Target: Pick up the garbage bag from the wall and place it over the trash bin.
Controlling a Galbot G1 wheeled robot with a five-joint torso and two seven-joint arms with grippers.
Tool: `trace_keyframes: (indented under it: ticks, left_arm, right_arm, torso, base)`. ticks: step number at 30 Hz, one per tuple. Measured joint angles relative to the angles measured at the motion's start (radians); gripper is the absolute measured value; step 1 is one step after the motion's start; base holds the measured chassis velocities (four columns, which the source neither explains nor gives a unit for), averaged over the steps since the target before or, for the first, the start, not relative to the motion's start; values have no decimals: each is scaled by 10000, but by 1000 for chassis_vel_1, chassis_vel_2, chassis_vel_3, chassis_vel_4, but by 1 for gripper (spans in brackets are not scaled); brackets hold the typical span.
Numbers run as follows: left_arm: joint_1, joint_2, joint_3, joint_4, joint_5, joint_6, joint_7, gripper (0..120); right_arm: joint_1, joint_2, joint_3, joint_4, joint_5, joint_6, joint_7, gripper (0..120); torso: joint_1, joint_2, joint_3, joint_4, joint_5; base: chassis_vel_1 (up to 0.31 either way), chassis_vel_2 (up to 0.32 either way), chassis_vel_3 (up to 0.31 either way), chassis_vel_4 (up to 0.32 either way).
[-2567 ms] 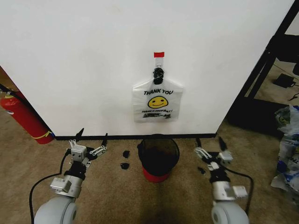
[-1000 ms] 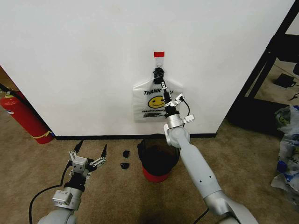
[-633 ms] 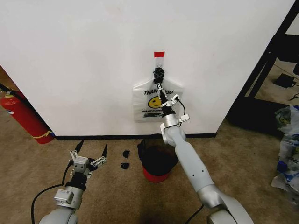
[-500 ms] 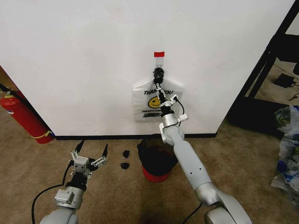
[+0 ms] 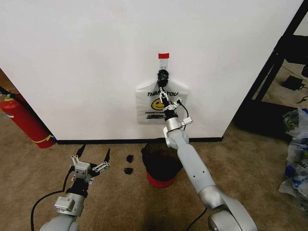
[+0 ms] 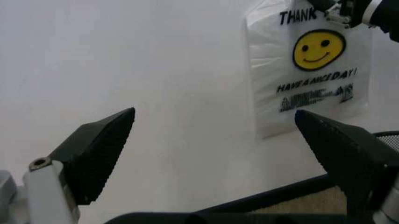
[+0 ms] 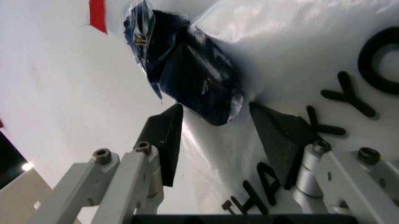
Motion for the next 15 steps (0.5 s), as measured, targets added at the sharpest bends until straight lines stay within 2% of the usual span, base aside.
trace_keyframes:
  ticks: [8, 15]
  left_arm:
    - [-56, -1, 98, 76, 14, -18, 4, 100]
    - [-106, -34, 160, 81, 47, -17, 25, 100]
  right_arm:
    - [9, -62, -105, 354, 24, 27, 47, 44]
    - [-233, -240, -345, 760, -52, 27, 37, 44]
  torso:
    - [1, 1, -1, 8, -1]
    - [3, 1, -1, 1, 0]
  base:
    - [0, 0, 0, 0]
    - [0, 0, 0, 0]
